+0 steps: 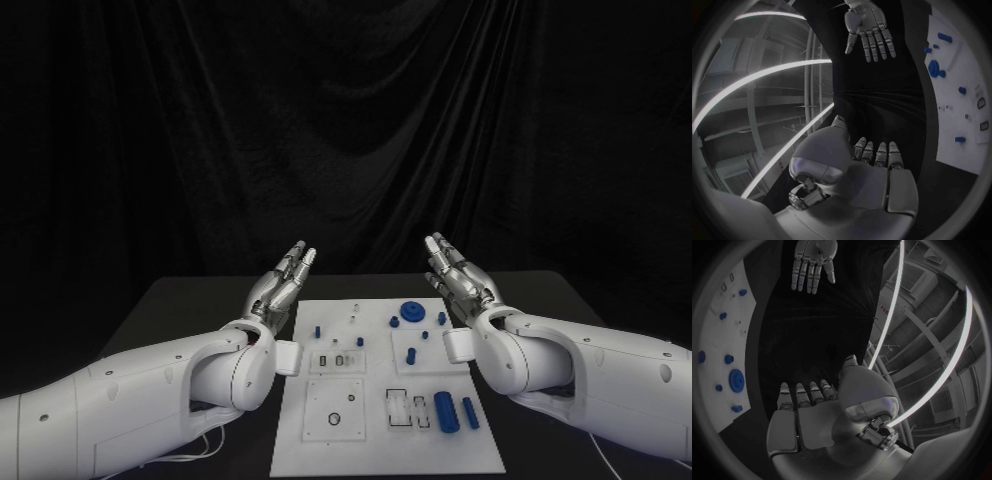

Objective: Assemble the parts on the task board

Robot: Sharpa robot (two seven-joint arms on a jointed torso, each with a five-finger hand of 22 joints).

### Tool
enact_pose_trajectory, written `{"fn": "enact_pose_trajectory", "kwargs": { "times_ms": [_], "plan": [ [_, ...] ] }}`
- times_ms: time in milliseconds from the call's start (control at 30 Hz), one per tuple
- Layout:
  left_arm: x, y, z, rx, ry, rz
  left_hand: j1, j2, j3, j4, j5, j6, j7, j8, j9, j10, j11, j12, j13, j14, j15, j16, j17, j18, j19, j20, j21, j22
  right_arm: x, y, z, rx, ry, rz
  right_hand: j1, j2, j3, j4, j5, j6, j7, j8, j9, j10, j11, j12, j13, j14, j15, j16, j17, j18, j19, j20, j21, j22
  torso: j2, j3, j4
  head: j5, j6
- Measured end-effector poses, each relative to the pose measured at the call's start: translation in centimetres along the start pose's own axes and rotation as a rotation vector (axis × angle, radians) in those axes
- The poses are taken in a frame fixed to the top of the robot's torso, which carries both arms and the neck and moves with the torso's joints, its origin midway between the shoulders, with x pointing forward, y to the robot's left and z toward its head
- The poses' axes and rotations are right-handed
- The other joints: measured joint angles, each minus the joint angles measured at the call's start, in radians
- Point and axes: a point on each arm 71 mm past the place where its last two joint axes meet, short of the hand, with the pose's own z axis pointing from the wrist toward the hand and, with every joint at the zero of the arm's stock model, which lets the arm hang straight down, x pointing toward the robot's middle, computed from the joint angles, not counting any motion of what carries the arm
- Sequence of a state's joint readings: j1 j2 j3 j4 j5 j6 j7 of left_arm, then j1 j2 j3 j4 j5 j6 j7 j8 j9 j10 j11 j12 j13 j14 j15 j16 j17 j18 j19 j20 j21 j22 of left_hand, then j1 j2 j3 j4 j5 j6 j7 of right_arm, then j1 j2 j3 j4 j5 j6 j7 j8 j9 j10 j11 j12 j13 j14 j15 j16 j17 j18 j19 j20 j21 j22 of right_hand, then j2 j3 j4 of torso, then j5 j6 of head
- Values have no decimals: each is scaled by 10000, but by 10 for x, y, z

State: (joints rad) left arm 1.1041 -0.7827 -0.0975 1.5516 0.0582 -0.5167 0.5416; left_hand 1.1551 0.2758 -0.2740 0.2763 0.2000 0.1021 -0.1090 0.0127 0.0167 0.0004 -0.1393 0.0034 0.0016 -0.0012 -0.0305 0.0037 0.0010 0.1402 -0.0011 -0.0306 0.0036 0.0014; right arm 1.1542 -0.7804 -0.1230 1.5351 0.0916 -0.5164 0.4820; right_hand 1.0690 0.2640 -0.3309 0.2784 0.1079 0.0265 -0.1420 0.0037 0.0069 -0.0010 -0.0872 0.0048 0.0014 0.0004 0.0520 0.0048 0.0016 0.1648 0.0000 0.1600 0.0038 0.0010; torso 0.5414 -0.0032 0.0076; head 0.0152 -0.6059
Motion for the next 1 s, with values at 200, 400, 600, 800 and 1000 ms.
{"fn": "enact_pose_trajectory", "kwargs": {
  "times_ms": [200, 400, 600, 800, 1000],
  "plan": [
    [7, 0, -1, 79, 1421, -1029, 649, 161, 199, 187, 296, 234, 233, 41, 26, -3, 223, 0, 2, 0, 0, 0, 1, 153, 6, 162, 0, 1, 2, 0, 3, 614, 1346, 881, 571, -18, -16, 16, 322, 121, 122, 0, 14, 16, 318, 0, 0, -6, 212, 0, 0, -2, 10, 263, 0, 1, 0, 0, 1, 0, 0],
    [12, -1, -2, 229, 2637, -2116, 890, 150, 349, 174, 735, 436, 366, 55, 49, 70, 470, 0, 0, 0, 1, 0, 3, 151, 15, 788, 0, 1, 5, 2, 4, 1118, 2513, 1722, 1381, -106, 156, -70, 1207, 515, 664, 280, 106, 17, 783, 0, 0, 117, 688, 110, 46, -2, 394, 801, 244, 159, -1, -1, 1, 0, 0],
    [16, -5, -4, 378, 3638, -3191, 1418, 153, 519, 147, 1372, 841, 615, 170, 103, 309, 708, 0, 67, 18, 171, 0, 6, 150, 11, 1106, 0, 1, 8, 4, 4, 1468, 3469, 2470, 2603, -241, 484, -398, 2549, 1087, 1236, 836, 237, 251, 1550, 585, 152, 1019, 1242, 1128, 325, -4, 2140, 1121, 1163, 577, -1, -1, 2, 0, 0],
    [-3, -9, -4, 655, 4083, -3315, 1848, 148, 748, 161, 1911, 1397, 968, 313, 168, 731, 1130, 345, 191, 180, 399, 0, 55, 150, 74, 1331, 0, 2, -4, 23, 1, 1281, 3908, 2313, 4229, -542, 1233, -1498, 4931, 2408, 2075, 1927, 470, 1118, 2246, 2205, 472, 4021, 1293, 3394, 891, -4, 5399, 1078, 3020, 1370, 76, 15, 59, -44, -456],
    [-70, -15, -6, 1058, 3415, -1827, 1929, 149, 775, 133, 1976, 1434, 1006, 313, 167, 783, 1183, 391, 190, 197, 486, 0, 74, 146, 73, 1402, 0, 20, -51, 84, 6, -196, 3462, 377, 5004, -882, 1984, -2370, 5229, 3893, 2514, 2834, 574, 2782, 2504, 4151, 665, 7054, 832, 4958, 1065, -7, 7415, 630, 5792, 2893, 1032, 80, 310, -202, -1177]
  ]
}}
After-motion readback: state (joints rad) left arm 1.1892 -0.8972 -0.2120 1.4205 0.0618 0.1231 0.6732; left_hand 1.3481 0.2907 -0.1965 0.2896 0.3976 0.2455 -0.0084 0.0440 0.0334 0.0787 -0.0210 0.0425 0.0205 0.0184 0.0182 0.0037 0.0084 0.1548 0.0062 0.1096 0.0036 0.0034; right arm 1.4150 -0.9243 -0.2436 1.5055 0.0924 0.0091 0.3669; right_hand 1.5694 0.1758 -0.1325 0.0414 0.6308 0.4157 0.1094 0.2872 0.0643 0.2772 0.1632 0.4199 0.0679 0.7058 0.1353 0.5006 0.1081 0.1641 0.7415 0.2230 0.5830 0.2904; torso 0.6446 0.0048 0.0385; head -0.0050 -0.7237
